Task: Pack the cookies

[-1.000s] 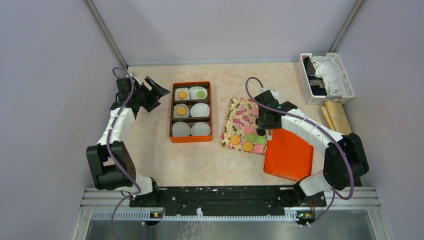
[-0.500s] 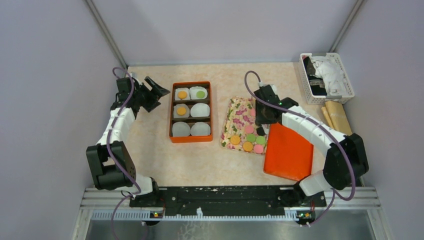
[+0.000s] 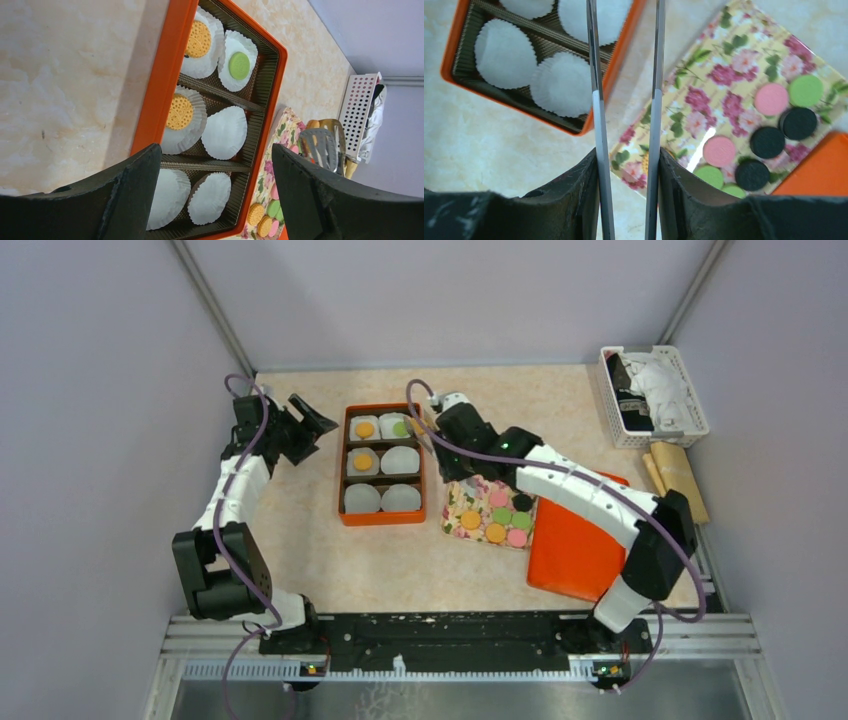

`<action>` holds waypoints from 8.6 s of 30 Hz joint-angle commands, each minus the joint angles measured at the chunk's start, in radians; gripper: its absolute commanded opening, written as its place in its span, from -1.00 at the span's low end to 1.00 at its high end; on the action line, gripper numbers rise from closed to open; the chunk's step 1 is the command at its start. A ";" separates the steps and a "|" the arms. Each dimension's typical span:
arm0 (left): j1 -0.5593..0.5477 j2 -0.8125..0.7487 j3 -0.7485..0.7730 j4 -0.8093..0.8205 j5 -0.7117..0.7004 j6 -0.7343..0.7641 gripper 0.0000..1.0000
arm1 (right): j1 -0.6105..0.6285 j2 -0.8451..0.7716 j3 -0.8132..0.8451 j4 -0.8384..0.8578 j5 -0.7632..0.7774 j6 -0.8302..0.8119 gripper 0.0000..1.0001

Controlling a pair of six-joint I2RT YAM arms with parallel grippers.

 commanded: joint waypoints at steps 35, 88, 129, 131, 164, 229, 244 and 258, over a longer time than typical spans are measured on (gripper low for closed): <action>-0.001 -0.031 0.028 -0.001 -0.029 0.040 0.75 | 0.102 0.255 0.147 0.059 0.004 -0.051 -0.14; -0.028 -0.052 0.014 0.012 0.009 0.005 0.74 | 0.023 -0.358 -0.468 -0.200 0.163 0.293 -0.17; -0.028 -0.013 0.011 0.033 0.024 0.005 0.74 | -0.212 -0.148 -0.390 -0.003 0.064 0.148 -0.19; -0.028 -0.015 0.009 0.031 0.021 0.009 0.74 | -0.212 -0.135 -0.381 0.004 0.051 0.144 -0.21; 0.027 0.009 0.050 -0.028 -0.045 -0.021 0.74 | 0.217 0.031 0.063 -0.033 0.012 -0.017 -0.73; 0.094 -0.033 0.007 -0.006 0.072 0.009 0.74 | 0.003 -0.243 -0.171 -0.107 0.199 0.070 -0.15; 0.089 -0.034 0.009 -0.005 0.076 0.013 0.74 | -0.225 -0.266 -0.359 -0.051 0.103 0.094 -0.10; 0.089 -0.025 0.006 0.000 0.076 0.010 0.74 | -0.338 -0.209 -0.421 0.025 0.041 0.053 -0.11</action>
